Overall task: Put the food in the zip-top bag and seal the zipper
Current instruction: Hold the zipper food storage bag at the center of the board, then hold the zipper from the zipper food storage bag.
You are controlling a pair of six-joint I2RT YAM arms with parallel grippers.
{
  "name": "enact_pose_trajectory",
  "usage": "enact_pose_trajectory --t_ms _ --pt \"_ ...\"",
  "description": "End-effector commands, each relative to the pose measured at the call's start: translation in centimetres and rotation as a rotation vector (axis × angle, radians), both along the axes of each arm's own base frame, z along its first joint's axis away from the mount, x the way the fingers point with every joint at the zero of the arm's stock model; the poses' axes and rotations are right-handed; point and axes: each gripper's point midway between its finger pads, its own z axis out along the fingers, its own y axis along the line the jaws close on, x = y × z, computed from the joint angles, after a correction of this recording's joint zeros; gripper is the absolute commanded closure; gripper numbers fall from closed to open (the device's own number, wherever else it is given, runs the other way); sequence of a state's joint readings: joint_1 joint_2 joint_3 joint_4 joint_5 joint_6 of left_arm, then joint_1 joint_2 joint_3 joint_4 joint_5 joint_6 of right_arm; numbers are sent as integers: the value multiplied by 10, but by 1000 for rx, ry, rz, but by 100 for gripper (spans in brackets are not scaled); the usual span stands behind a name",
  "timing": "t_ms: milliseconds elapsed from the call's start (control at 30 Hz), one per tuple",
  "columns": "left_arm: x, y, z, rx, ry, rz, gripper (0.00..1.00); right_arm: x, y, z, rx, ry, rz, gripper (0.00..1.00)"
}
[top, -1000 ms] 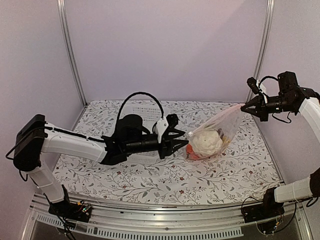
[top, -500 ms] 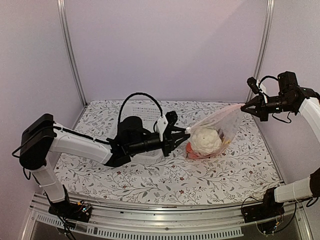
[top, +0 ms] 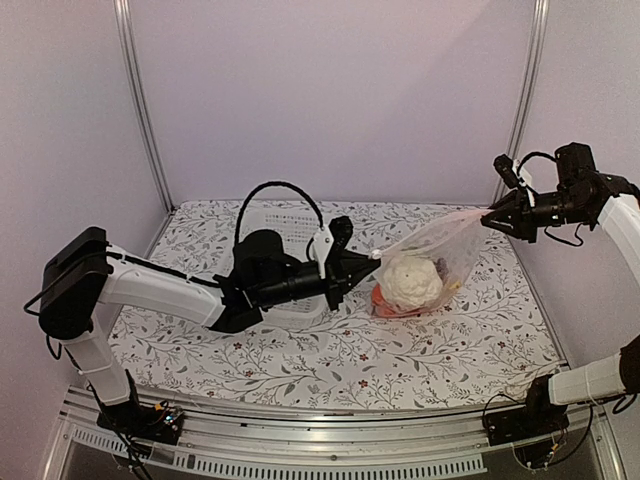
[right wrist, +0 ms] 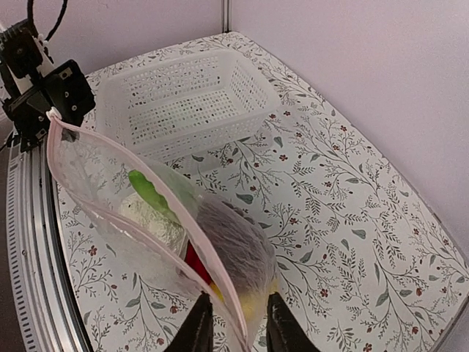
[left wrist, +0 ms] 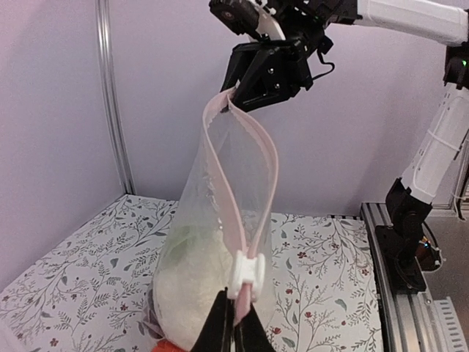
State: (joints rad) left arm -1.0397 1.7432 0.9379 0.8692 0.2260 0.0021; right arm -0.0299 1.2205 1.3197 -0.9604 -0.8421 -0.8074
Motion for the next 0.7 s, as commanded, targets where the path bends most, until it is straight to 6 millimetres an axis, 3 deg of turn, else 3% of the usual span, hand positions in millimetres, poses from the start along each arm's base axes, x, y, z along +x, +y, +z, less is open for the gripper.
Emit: enact_pose_trajectory --t_ms 0,133,300,500,667 --pt "-4 -2 24 -49 -19 -33 99 -9 17 11 -44 -11 57 61" --pt "-8 -3 32 -28 -41 -53 100 -27 55 31 -140 -106 132 48" --pt "-11 -3 40 9 -63 -69 100 -56 110 52 -136 -141 279 44" --pt "-18 5 48 20 -78 -58 100 -73 161 38 -171 -116 418 50" --pt "-24 6 49 24 -55 -70 100 -87 191 27 -184 -77 463 55"
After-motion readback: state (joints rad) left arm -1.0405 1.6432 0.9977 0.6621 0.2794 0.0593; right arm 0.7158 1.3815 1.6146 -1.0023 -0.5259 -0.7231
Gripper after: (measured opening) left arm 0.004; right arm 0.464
